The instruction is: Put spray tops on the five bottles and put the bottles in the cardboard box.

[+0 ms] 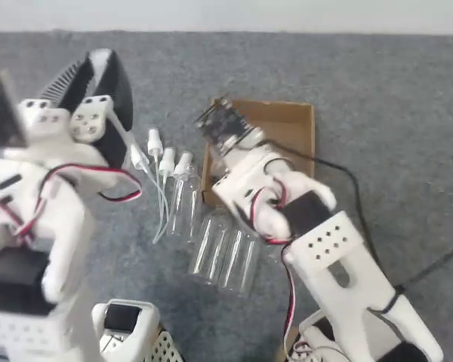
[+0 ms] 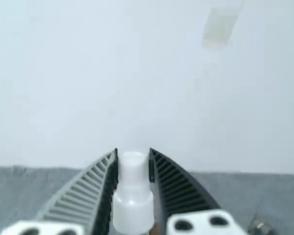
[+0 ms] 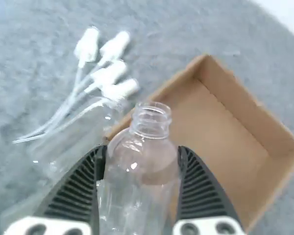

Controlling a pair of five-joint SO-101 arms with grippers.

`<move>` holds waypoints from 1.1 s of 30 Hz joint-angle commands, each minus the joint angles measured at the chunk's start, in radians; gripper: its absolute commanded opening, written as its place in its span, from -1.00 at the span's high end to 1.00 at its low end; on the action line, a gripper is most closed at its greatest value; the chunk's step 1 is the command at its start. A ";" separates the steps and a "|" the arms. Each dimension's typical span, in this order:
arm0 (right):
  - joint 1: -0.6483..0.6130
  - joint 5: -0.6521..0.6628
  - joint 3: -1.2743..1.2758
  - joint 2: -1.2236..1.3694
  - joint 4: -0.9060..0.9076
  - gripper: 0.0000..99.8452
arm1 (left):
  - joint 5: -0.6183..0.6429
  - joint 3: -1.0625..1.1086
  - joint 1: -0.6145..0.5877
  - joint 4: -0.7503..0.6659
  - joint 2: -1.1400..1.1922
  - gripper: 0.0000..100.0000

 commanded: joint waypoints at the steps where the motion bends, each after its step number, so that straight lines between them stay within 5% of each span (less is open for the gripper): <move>1: -0.064 0.006 0.014 -0.105 -0.033 0.99 | 0.066 -0.058 0.003 -0.066 -0.017 0.98; 6: -0.176 0.006 0.149 -0.259 -0.084 0.99 | 0.123 -0.013 0.008 -0.129 -0.018 0.98; 24: -0.176 0.008 0.318 -0.410 -0.199 0.99 | 0.203 0.334 0.118 -0.218 -0.020 0.98; 33: -0.176 0.011 0.350 -0.415 -0.202 0.99 | 0.198 0.171 0.015 -0.264 -0.014 0.98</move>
